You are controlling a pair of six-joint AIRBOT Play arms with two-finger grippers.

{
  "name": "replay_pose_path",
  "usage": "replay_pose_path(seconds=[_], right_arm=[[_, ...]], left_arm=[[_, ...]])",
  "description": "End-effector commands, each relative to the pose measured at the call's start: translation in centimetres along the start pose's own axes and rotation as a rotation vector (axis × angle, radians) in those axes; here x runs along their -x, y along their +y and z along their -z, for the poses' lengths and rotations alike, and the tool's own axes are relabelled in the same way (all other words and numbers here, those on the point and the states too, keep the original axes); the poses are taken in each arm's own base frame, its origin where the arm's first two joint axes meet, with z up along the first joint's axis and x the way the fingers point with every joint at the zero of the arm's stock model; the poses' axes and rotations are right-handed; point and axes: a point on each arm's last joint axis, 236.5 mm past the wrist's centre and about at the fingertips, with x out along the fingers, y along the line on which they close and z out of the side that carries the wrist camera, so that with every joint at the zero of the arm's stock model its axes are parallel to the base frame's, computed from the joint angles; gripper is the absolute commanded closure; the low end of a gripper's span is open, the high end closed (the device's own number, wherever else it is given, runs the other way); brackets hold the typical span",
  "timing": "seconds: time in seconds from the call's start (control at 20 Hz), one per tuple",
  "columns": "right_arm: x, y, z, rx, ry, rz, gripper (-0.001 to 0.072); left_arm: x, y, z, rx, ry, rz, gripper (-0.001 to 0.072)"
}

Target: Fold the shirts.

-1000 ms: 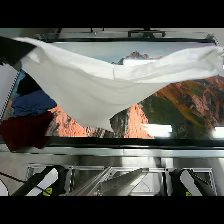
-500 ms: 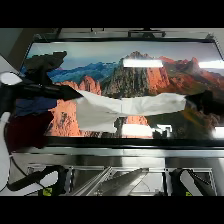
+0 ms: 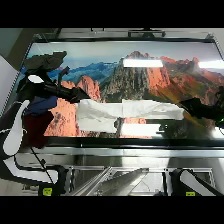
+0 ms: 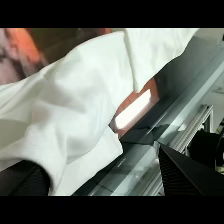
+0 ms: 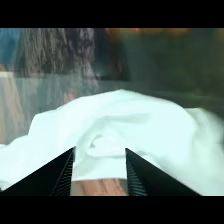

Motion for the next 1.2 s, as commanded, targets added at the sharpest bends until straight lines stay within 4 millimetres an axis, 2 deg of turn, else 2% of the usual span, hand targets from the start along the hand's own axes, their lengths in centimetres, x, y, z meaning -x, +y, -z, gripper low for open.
replay_pose_path(seconds=[0.0,0.05,0.15,0.2,0.3,0.45,0.55,0.65,0.8,0.9,1.0,1.05,1.1,1.15], right_arm=[[1.1,0.6,-3.2,0.083,-0.031,0.039,0.0251],[1.5,1.0,-3.8,0.075,-0.033,0.049,0.0192],[1.7,2.3,-3.4,0.047,-0.003,0.012,0.0192],[1.2,2.9,-2.2,0.052,0.042,-0.009,0.0192],[-0.4,3.9,1.3,0.058,0.152,-0.04,0.0201],[-4.2,4.4,7.4,0.065,0.282,-0.041,0.0201],[-6.7,4.7,10.4,0.097,0.328,-0.021,0.02],[-9.2,5.6,12.2,0.127,0.355,-0.021,0.02],[-12.5,6.2,13.7,0.079,0.363,-0.028,0.0201],[-13.8,6.0,14.5,0.046,0.396,-0.031,0.0202],[-14.8,6.0,14.4,0.039,0.405,-0.042,0.0206],[-15.2,6.3,13.9,0.039,0.397,-0.056,0.0267],[-15.5,6.9,13.3,0.05,0.382,-0.077,0.0494],[-15.6,7.7,12.5,0.055,0.364,-0.096,0.0647]], left_arm=[[3.5,0.9,0.1,0.047,0.057,-0.031,-0.0004],[4.5,1.6,0.6,0.073,0.067,-0.069,-0.0004],[5.8,2.7,1.9,0.109,0.059,-0.116,-0.0003],[5.9,2.8,2.9,0.131,0.05,-0.115,-0.0003],[5.3,3.2,5.4,0.18,0.046,-0.111,-0.0003],[3.1,4.2,9.9,0.256,0.058,-0.105,-0.0002],[1.2,4.8,12.7,0.299,0.077,-0.105,-0.0002],[-0.6,5.6,14.7,0.329,0.096,-0.112,-0.0002],[-2.5,6.8,16.4,0.351,0.101,-0.142,-0.0002],[-2.8,7.1,16.6,0.351,0.097,-0.152,-0.0002],[-2.7,7.2,16.2,0.343,0.089,-0.157,0.0015],[-2.6,7.3,16.0,0.339,0.08,-0.161,0.0015],[-2.6,7.4,16.0,0.338,0.076,-0.165,0.0015],[-2.6,7.5,15.9,0.336,0.074,-0.167,0.0015]])
